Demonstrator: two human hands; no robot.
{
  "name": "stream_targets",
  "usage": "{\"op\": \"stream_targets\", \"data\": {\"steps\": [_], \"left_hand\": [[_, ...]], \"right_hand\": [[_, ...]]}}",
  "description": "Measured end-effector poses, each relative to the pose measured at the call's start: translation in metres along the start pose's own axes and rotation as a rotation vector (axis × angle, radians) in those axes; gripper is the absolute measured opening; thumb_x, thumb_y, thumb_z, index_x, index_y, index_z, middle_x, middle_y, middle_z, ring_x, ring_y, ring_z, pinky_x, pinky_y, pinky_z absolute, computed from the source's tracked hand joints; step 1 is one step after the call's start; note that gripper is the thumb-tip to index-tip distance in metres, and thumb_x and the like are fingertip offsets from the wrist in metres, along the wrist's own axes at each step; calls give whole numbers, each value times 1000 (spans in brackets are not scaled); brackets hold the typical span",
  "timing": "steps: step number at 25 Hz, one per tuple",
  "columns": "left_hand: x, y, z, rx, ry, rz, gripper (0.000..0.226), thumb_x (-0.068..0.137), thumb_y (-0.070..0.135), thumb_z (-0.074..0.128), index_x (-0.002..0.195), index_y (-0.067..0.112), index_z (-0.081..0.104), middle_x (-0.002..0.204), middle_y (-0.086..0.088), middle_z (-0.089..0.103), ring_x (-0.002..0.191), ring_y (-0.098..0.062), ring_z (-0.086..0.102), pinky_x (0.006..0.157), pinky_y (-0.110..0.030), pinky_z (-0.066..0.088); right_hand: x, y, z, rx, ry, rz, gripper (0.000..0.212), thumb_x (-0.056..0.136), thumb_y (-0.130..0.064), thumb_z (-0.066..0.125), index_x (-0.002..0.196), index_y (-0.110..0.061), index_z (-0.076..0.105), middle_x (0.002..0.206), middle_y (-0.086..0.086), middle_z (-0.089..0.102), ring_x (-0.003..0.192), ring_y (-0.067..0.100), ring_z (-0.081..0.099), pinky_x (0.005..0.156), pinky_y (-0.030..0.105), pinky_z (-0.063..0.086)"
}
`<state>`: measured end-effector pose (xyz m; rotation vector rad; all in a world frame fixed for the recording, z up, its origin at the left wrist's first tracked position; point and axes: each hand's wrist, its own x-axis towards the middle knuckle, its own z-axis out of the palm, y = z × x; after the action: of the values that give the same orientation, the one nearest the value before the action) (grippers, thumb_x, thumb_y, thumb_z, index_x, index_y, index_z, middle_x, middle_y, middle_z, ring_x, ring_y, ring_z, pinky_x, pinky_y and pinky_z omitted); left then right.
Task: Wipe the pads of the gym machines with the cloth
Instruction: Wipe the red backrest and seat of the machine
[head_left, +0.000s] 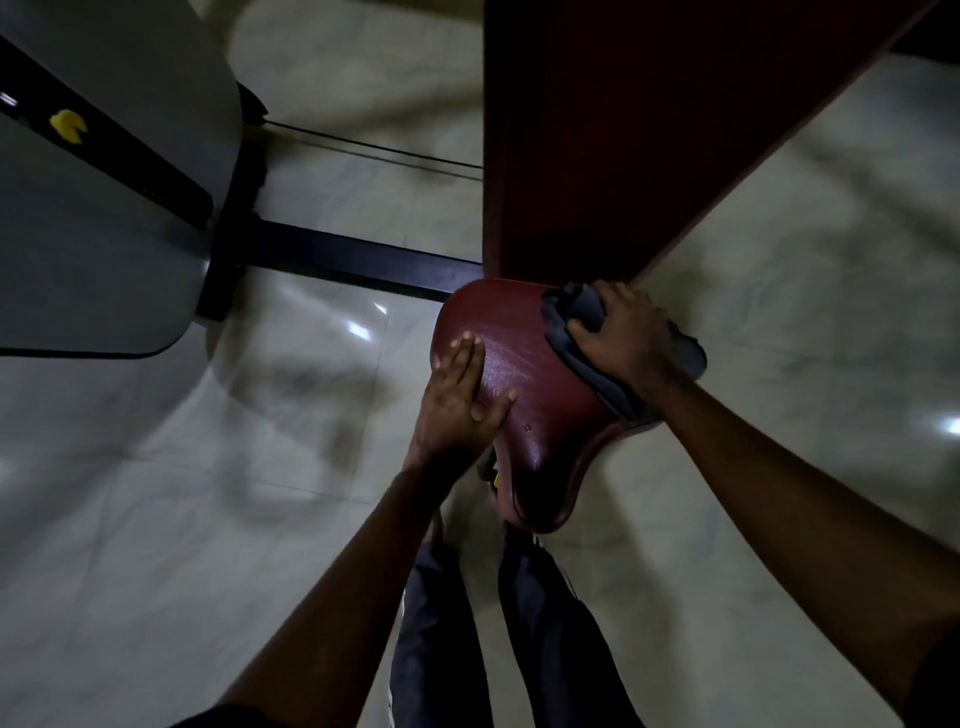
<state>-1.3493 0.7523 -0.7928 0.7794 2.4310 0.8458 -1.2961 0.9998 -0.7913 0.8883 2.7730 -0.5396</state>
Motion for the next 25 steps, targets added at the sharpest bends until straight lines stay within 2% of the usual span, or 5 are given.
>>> {"op": "stream_targets", "data": {"steps": [4, 8, 14, 19, 25], "left_hand": [[0, 0, -5, -11, -15, 7, 78, 93, 55, 54, 153, 10, 31, 160, -8, 28, 150, -18, 20, 120, -46, 25], [5, 2, -19, 48, -40, 29, 75, 91, 57, 58, 151, 17, 37, 157, -9, 34, 145, -24, 29, 116, -43, 32], [18, -11, -28, 277, -110, 159, 75, 92, 65, 48, 150, 20, 38, 153, -12, 37, 140, -29, 34, 111, -46, 35], [19, -13, -27, 248, -151, 151, 78, 90, 67, 49, 150, 18, 36, 155, -15, 33, 142, -32, 32, 110, -52, 37], [20, -15, -22, 220, -206, 78, 82, 90, 68, 48, 155, 23, 24, 164, -8, 15, 151, -27, 12, 119, -50, 15]], "right_hand": [[20, -1, -11, 130, -74, 102, 44, 85, -56, 49, 113, -22, 58, 114, 7, 64, 101, 31, 61, 77, 38, 50], [-41, -3, 6, 67, 138, 247, 52, 86, -46, 57, 125, -12, 57, 125, 15, 60, 114, 38, 56, 88, 43, 48], [-24, 4, -1, 258, 157, 546, 51, 85, -49, 54, 118, -10, 60, 119, 19, 62, 107, 41, 61, 84, 43, 51], [-86, -6, 16, 293, 226, 727, 57, 89, -44, 59, 132, -8, 51, 130, 21, 54, 115, 44, 56, 91, 47, 48], [-68, 13, 4, 452, 231, 827, 49, 89, -49, 55, 120, -10, 56, 119, 16, 63, 107, 38, 62, 88, 43, 50]]}}
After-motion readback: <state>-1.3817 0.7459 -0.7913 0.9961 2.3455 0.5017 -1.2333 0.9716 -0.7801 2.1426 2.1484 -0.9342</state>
